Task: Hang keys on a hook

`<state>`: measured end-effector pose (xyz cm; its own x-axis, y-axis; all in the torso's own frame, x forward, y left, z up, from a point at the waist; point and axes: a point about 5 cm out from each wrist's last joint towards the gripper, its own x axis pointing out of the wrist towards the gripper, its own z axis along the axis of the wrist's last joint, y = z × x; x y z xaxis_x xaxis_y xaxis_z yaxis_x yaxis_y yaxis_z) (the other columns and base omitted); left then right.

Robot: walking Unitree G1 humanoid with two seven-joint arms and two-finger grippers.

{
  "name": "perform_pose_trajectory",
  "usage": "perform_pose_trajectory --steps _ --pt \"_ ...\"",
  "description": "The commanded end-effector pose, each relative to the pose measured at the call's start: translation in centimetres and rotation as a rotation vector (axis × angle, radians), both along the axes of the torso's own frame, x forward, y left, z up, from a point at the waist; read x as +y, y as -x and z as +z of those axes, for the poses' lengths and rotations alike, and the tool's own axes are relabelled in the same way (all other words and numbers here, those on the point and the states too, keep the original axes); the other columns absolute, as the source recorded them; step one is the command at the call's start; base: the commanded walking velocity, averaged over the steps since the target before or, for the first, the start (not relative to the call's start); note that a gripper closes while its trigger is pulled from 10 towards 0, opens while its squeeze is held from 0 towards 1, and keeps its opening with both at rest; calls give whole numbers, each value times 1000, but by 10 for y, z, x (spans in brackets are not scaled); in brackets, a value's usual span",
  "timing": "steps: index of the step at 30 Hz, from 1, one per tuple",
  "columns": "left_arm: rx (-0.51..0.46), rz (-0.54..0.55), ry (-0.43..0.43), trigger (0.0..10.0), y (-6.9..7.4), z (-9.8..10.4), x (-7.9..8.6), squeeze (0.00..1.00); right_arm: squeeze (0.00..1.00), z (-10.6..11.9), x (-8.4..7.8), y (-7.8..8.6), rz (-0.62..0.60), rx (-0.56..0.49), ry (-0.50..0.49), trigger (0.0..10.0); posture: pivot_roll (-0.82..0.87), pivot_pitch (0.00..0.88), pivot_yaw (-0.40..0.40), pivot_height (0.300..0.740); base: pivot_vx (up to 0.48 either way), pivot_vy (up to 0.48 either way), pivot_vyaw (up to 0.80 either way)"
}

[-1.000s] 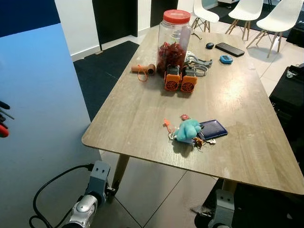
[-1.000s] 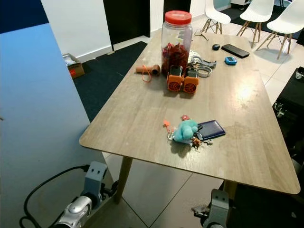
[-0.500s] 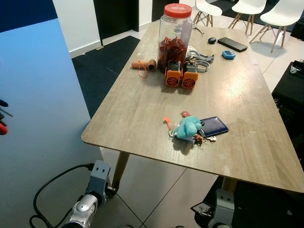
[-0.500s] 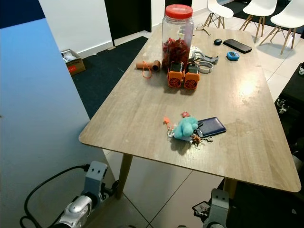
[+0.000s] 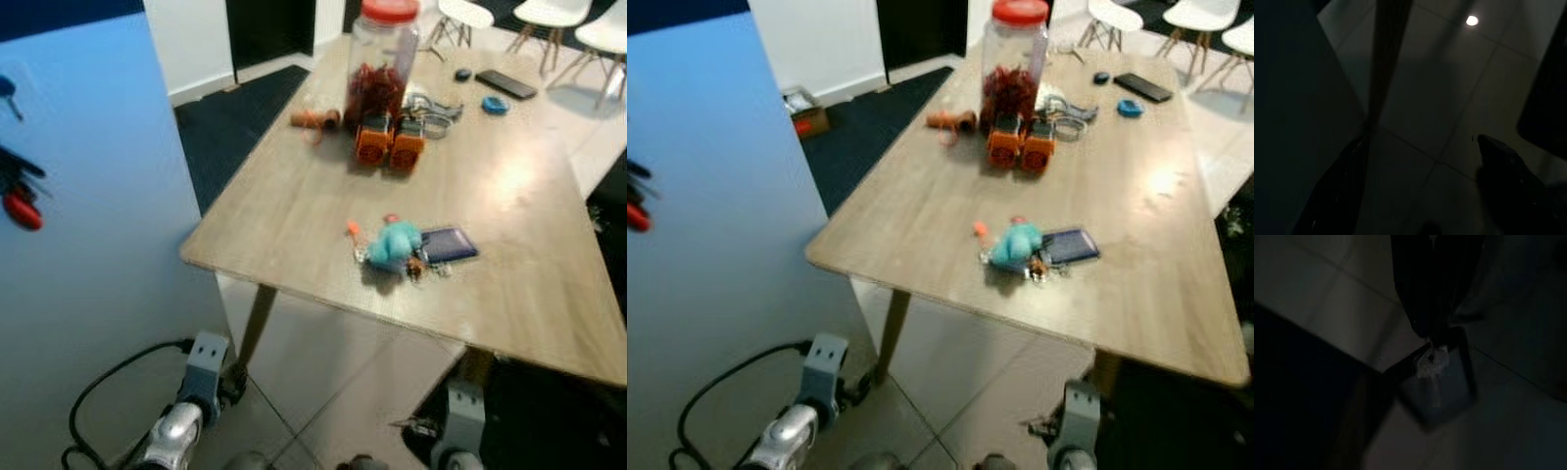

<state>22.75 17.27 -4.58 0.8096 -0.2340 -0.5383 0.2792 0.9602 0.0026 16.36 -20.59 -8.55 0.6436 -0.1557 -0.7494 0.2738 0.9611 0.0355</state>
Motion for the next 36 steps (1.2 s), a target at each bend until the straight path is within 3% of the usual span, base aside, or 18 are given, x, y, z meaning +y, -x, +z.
perform_pose_trajectory --steps 1,8,28,36 --pt "21 7 -2 10000 6 -4 2 0 0 -4 3 7 -1 29 -9 10000 74 47 -48 740 -416 0 0" --pt "18 6 -5 10000 5 -3 2 0 0 -4 4 7 0 30 -10 10000 74 47 -47 740 -394 0 0" --pt "-1 1 -3 10000 4 -2 -1 0 0 -4 4 6 25 33 3 10000 75 45 -52 740 0 0 0" --pt "-3 8 -4 10000 4 -2 -1 0 0 -3 8 4 113 28 26 10000 74 46 -52 740 0 0 100"
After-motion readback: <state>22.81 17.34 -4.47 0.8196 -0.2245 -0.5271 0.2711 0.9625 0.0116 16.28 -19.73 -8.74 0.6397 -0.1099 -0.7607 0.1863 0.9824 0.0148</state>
